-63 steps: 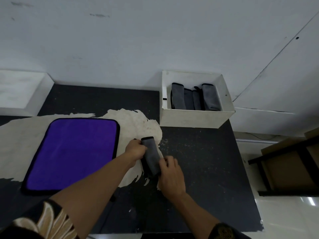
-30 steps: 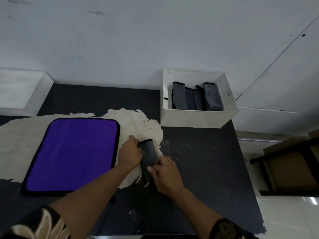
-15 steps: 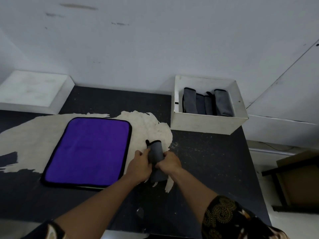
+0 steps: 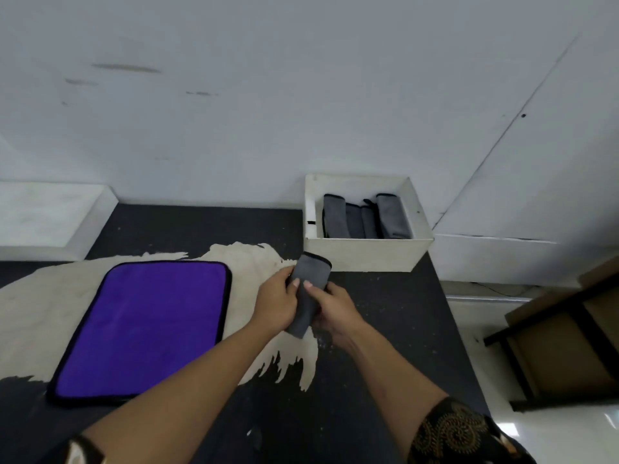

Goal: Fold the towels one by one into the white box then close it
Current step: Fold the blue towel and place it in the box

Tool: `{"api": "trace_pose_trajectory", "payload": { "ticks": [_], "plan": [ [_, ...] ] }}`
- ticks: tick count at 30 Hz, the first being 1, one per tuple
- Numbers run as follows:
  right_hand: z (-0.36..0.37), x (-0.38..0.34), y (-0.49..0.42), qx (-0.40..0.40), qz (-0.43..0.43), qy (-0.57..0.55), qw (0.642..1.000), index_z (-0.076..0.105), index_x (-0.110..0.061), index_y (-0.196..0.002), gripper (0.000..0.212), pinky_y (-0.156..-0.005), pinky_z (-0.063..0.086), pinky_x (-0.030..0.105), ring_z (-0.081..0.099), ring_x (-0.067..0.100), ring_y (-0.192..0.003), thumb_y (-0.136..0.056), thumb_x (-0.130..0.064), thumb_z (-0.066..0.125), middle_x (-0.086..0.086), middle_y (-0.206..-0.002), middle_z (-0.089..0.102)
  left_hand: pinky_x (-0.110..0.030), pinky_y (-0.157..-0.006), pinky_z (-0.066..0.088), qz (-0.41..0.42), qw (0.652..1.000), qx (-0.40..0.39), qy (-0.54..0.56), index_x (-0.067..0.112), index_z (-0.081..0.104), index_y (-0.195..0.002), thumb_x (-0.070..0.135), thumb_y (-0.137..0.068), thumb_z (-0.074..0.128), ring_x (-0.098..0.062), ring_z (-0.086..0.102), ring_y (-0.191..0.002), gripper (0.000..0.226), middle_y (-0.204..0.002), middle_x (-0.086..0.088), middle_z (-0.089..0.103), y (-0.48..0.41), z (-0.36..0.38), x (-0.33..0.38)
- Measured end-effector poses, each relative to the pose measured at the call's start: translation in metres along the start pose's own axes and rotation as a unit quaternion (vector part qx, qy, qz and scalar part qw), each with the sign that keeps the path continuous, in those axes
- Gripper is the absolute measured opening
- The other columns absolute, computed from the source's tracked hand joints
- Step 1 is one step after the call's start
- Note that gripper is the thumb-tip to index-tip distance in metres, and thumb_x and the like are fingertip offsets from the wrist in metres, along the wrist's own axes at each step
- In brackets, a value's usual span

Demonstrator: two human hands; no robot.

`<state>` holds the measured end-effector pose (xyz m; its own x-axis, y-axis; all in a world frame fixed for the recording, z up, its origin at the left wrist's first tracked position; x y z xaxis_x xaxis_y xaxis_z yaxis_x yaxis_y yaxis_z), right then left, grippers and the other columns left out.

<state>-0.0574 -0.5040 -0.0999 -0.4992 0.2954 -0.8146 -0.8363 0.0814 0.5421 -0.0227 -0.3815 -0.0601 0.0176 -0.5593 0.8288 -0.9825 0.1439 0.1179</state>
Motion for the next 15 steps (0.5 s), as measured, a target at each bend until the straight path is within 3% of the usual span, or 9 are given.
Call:
{"api": "trace_pose_trajectory", "payload": {
  "ticks": [4, 10, 15],
  "plan": [
    [-0.020, -0.041, 0.010, 0.033, -0.073, 0.016, 0.997, 0.064, -0.014, -0.116, 0.025, -0.080, 0.060, 0.045, 0.072, 0.022, -0.095, -0.094, -0.026, 0.064, 0.006, -0.105, 0.074, -0.035, -0.095, 0.049, 0.078, 0.997, 0.017, 0.012, 0.015, 0.057, -0.130, 0.016, -0.101, 0.045, -0.018, 0.059, -0.107, 0.032, -0.120, -0.003, 0.065, -0.009, 0.004, 0.039],
    [-0.065, -0.087, 0.023, 0.140, -0.142, 0.017, 0.980, 0.064, -0.012, -0.115, 0.022, -0.085, 0.059, 0.040, 0.071, 0.020, -0.095, -0.094, -0.018, 0.063, 0.007, -0.105, 0.073, -0.037, -0.096, 0.050, 0.160, 0.984, -0.082, -0.001, 0.020, 0.045, -0.141, 0.026, -0.101, 0.045, -0.019, 0.060, -0.114, 0.040, -0.128, -0.001, 0.062, -0.007, 0.036, 0.088],
    [-0.086, -0.108, 0.031, 0.128, -0.171, 0.059, 0.975, 0.060, -0.016, -0.119, 0.038, -0.086, 0.059, 0.038, 0.069, 0.017, -0.099, -0.085, -0.026, 0.075, 0.003, -0.110, 0.071, -0.042, -0.099, 0.048, 0.174, 0.982, -0.065, -0.020, 0.018, 0.032, -0.150, 0.028, -0.102, 0.040, -0.024, 0.056, -0.119, 0.050, -0.135, -0.006, 0.057, -0.016, 0.056, 0.111]
  ]
}}
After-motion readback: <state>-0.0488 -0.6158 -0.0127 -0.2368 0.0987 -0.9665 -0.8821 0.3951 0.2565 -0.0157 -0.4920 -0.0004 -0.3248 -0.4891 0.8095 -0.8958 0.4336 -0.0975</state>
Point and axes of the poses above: each hand's wrist, its own y-axis away from the middle knuckle, its own z-axis out of the palm, x = y × z, the point moved 5 cm from there along -y, towards the middle knuckle
